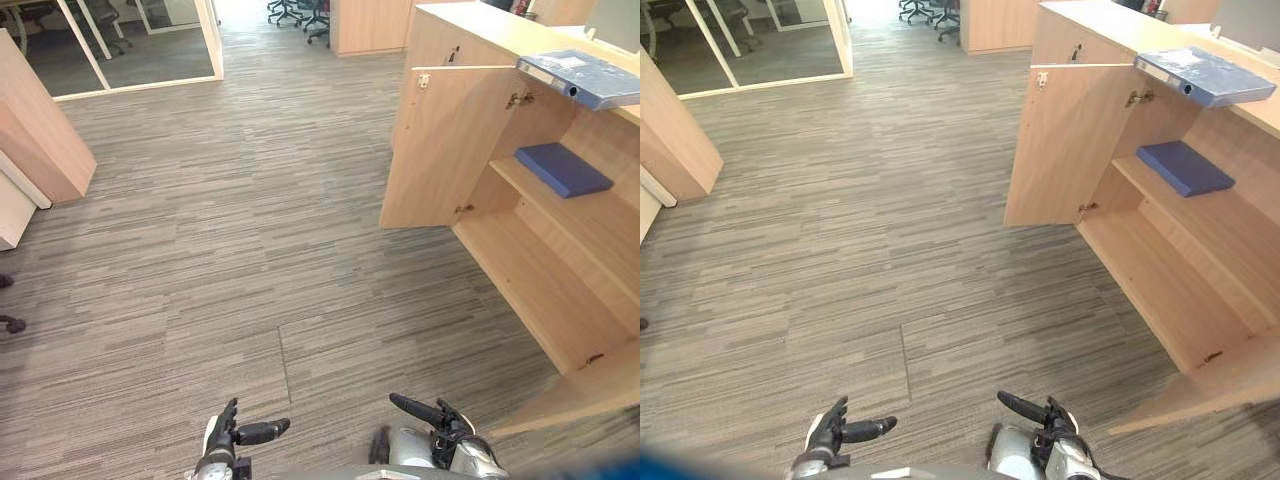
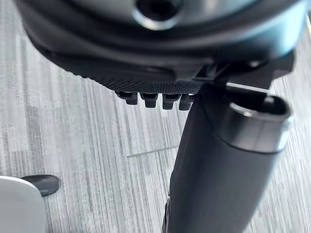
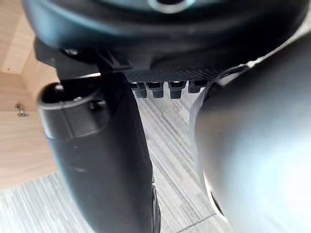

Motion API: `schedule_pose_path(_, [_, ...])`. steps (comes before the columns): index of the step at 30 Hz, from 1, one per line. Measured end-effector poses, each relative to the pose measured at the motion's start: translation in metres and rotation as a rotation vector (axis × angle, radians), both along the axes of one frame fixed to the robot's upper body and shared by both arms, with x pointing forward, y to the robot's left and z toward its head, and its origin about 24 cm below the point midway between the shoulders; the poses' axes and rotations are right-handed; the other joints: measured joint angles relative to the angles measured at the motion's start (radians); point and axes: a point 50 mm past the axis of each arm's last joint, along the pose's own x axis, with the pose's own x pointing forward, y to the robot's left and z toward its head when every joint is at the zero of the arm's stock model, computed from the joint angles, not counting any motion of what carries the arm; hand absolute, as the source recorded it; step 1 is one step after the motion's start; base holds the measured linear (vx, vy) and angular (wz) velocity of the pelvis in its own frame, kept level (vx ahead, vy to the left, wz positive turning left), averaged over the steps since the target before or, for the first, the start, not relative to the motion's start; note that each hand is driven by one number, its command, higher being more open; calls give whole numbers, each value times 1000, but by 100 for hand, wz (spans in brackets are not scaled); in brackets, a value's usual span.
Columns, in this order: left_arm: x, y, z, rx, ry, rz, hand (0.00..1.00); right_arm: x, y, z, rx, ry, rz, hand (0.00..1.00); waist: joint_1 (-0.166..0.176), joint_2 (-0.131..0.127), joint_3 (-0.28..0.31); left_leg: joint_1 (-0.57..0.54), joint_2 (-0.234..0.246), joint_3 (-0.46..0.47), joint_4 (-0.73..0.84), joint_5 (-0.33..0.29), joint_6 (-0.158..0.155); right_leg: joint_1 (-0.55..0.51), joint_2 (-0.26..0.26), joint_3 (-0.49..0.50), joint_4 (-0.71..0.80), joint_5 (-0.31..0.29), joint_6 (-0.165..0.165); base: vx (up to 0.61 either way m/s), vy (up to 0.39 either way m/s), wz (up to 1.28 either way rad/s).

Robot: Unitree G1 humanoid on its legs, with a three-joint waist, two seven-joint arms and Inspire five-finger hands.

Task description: Walk over to the cabinet, pick up the folder, carry it to the office cabinet, place the folder inside the office cabinet, then close the office cabinet door

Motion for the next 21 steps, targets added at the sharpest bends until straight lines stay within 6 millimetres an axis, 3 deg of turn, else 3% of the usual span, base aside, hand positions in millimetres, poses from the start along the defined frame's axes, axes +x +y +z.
schedule_pose_path(1, [3,-7,0,-8,-4,-31,100,-1,1,-1,4,3,-3,100,-4,-10,5,24,2,-15,7,-31,-3,-1,-2,-33,-72,76,-37,209,-121,33])
schedule_pose_path(2, [3,-11,0,-15,-4,-43,100,-3,1,-1,4,7,-6,100,-8,-10,5,30,9,-26,14,-47,-8,4,-4,-49,-75,102,-58,235,-124,28])
schedule_pose_path(3, [3,-13,-1,-25,-3,-55,100,-6,0,-2,7,15,-16,100,-10,-8,-2,36,34,-37,28,-83,-28,10,8,-86,-69,143,-109,319,-158,15])
schedule_pose_path(4, [3,-14,-1,-27,-2,-60,100,-7,0,-2,8,16,-16,100,-11,0,-8,43,52,-37,38,-98,-42,21,23,-95,-67,145,-118,538,-260,9])
schedule_pose_path(5, [1,-18,-3,-37,17,-62,100,-9,-4,-3,9,19,-28,100,-19,25,-4,46,107,-31,93,-124,-80,57,79,-119,-88,114,-133,594,-309,5])
schedule_pose_path(7, [0,-19,-4,-48,19,-59,100,-15,-3,-5,19,35,-56,100,-31,27,-4,-11,146,-28,274,-145,-117,113,123,-137,-132,94,-142,502,-283,3])
schedule_pose_path(8, [-1,-15,-4,-50,17,-30,100,-22,-5,-7,18,47,-68,100,-32,33,-5,-73,179,-23,478,-137,-137,170,163,-136,-176,81,-147,511,-251,-28])
schedule_pose_path(9, [-5,-14,-4,-67,13,26,100,-25,-7,-7,12,50,-71,100,-32,49,-8,-152,223,-18,708,-69,-189,230,214,-117,-220,69,-154,516,-220,-45])
schedule_pose_path(11, [-8,-14,-4,-90,6,90,100,-28,-9,-7,4,49,-66,100,-24,65,-11,-256,275,-18,967,55,-230,293,267,-74,-260,51,-168,442,-99,-72])
schedule_pose_path(12, [-7,-12,-3,-92,-8,108,100,-30,-10,-7,5,58,-60,100,-21,68,-10,-317,292,-16,1116,56,-223,340,285,-36,-275,32,-177,672,-49,-116])
schedule_pose_path(13, [-6,-7,-1,-91,-24,137,100,-31,-8,-9,12,70,-57,100,-13,52,-5,-374,306,17,1197,42,-202,402,291,24,-303,19,-175,577,-31,-99])
schedule_pose_path(14, [-5,-6,-1,-90,-27,141,100,-32,-8,-9,13,72,-56,100,-10,49,-4,-384,307,23,1201,38,-195,412,290,38,-309,18,-174,483,-16,-115])
schedule_pose_path(15, [-3,-2,1,-82,-41,153,100,-34,-6,-10,15,84,-52,100,5,36,-3,-432,308,34,1185,12,-170,451,286,92,-337,17,-171,365,22,-121])
schedule_pose_path(17, [2,2,5,-77,-75,180,100,-34,-4,-11,23,103,-46,100,28,22,5,-485,299,23,1058,-45,-176,497,271,172,-363,22,-143,434,71,-135])
schedule_pose_path(18, [4,3,7,-70,-93,186,100,-33,-2,-12,27,114,-34,100,29,10,13,-501,270,-25,912,-79,-188,519,255,220,-365,13,-126,395,159,-127])
schedule_pose_path(20, [5,3,7,-64,-99,188,100,-30,2,-12,25,114,3,100,30,-2,14,-479,204,-181,578,-85,-204,529,227,288,-365,-7,-93,417,255,-133])
schedule_pose_path(21, [5,0,7,-64,-94,195,100,-27,3,-11,18,105,31,100,30,6,9,-466,180,-325,411,-75,-211,529,218,330,-369,-24,-71,479,394,-125])
